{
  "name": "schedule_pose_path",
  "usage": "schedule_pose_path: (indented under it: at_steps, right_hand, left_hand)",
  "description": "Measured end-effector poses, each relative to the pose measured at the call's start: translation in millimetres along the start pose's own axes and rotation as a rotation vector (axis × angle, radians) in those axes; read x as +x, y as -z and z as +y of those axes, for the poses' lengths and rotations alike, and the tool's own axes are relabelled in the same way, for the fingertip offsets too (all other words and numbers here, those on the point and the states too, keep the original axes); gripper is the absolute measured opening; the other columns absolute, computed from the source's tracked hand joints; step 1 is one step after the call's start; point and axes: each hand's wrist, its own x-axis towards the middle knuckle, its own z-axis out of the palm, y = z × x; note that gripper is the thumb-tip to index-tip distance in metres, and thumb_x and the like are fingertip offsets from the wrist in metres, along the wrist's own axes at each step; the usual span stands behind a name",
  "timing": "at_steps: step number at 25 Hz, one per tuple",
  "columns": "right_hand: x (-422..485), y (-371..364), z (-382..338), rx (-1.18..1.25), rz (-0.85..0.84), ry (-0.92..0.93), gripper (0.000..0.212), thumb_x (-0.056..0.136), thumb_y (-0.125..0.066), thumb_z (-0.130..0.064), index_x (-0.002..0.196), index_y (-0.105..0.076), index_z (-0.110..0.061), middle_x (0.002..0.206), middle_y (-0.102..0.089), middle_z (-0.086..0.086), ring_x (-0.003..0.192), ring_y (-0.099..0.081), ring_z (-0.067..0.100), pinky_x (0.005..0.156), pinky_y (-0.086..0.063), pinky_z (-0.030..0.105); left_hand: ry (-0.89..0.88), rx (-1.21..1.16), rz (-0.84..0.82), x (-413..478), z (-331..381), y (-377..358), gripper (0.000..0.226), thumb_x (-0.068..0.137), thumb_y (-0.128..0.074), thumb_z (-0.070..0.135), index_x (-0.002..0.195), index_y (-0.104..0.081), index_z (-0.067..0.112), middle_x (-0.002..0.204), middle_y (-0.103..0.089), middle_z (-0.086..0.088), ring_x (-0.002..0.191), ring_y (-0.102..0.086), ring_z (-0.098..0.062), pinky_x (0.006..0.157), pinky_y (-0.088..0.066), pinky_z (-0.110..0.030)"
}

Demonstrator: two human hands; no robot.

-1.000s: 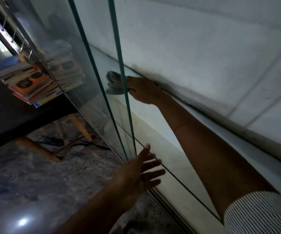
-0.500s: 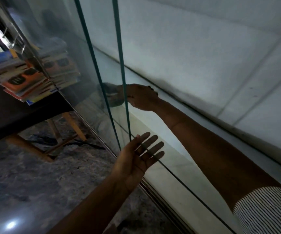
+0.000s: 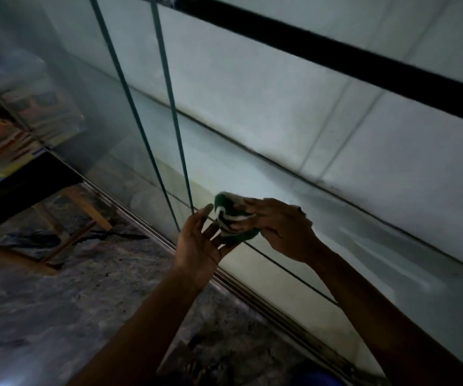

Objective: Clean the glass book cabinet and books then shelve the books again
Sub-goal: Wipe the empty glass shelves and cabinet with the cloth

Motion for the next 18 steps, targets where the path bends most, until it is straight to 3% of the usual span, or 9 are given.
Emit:
schedule_pose_path:
  at_steps: [4,6,9,11,13,18]
  right_hand:
    - [-78,20,-26,0.008,0.0,-0.125,0.043,0.081,-0.045,-0.011,0.118,-0.062,-0.026,0.132,-0.049,-0.006,0.126,-0.045,0.011,0.11,-0.027,0.017]
    - [-84,38,-22,0.063,0.076,-0.236,0.048,0.081,-0.047,-0.007,0.123,-0.056,-0.03,0.128,-0.053,-0.006,0.12,-0.051,0.014,0.107,-0.033,0.017]
    - [-43,49,25,-0.083,0.265,-0.447,0.059,0.078,-0.048,0.01,0.125,-0.057,-0.026,0.127,-0.057,0.004,0.119,-0.05,0.024,0.107,-0.035,0.03]
    - [-21,39,43,-0.237,0.285,-0.539,0.058,0.076,-0.051,0.013,0.123,-0.061,-0.019,0.124,-0.058,0.012,0.117,-0.05,0.034,0.103,-0.04,0.046]
    - [-23,24,41,-0.318,0.275,-0.541,0.054,0.076,-0.05,0.012,0.121,-0.063,-0.017,0.122,-0.059,0.014,0.116,-0.051,0.036,0.102,-0.041,0.049]
    - [-60,10,-11,-0.29,0.283,-0.454,0.053,0.08,-0.034,-0.003,0.12,-0.063,-0.02,0.124,-0.06,0.009,0.117,-0.053,0.03,0.104,-0.039,0.041]
  left_hand:
    - [0.044,0.267,0.041,-5,-36,-11,0.02,0.098,-0.044,0.028,0.116,-0.053,0.024,0.097,-0.066,-0.008,0.077,-0.067,-0.024,0.062,-0.057,-0.037]
    - [0.039,0.279,0.024,-6,-49,-18,0.016,0.101,-0.037,0.025,0.108,-0.051,0.021,0.097,-0.067,-0.01,0.075,-0.069,-0.024,0.062,-0.058,-0.038]
    - [0.01,0.197,-0.011,-4,-54,-18,0.018,0.102,-0.033,0.024,0.104,-0.048,0.015,0.101,-0.068,-0.018,0.085,-0.07,-0.033,0.073,-0.057,-0.048]
    - [-0.006,0.184,-0.027,-3,-55,-14,0.019,0.102,-0.032,0.024,0.104,-0.048,0.013,0.102,-0.068,-0.02,0.089,-0.068,-0.037,0.076,-0.056,-0.05]
    - [-0.001,0.184,-0.051,-2,-55,-12,0.02,0.102,-0.032,0.024,0.104,-0.048,0.013,0.102,-0.068,-0.02,0.091,-0.068,-0.038,0.076,-0.056,-0.05]
    - [0.012,0.176,-0.05,-8,-53,-17,0.018,0.103,-0.031,0.022,0.101,-0.047,0.013,0.101,-0.067,-0.02,0.085,-0.069,-0.034,0.073,-0.057,-0.048]
